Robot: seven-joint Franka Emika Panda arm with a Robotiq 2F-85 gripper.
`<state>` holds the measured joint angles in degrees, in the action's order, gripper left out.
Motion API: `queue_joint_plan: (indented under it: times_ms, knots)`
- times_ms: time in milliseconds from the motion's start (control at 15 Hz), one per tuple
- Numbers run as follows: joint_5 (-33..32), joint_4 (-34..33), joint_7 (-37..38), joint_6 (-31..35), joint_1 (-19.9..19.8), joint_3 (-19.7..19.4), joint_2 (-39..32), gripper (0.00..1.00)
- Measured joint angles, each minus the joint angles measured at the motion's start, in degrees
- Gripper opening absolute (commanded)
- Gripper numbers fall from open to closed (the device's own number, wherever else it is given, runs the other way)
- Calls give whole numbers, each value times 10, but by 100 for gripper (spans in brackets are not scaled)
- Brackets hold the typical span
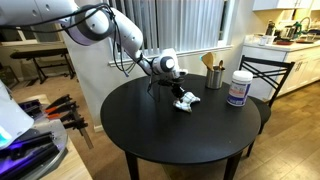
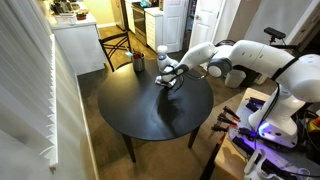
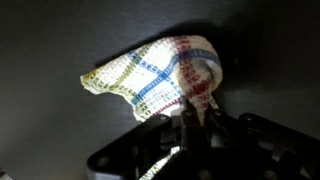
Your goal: Clean the table
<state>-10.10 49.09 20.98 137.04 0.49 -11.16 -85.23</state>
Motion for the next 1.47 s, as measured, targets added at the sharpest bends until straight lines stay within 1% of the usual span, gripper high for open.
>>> queue_joint_plan:
  times_ms: [400,733,1000,1133,1333,1467]
  knots:
    - [-6,-1,-17,0,106,24,-1,2]
    - [-40,4,-60,2,175,35,-1,2]
    - [-62,4,-98,4,214,45,0,2]
    - [-65,4,-124,10,227,56,0,2]
    - [-73,5,-176,27,248,76,1,2]
    - [-83,7,-213,37,260,83,1,2]
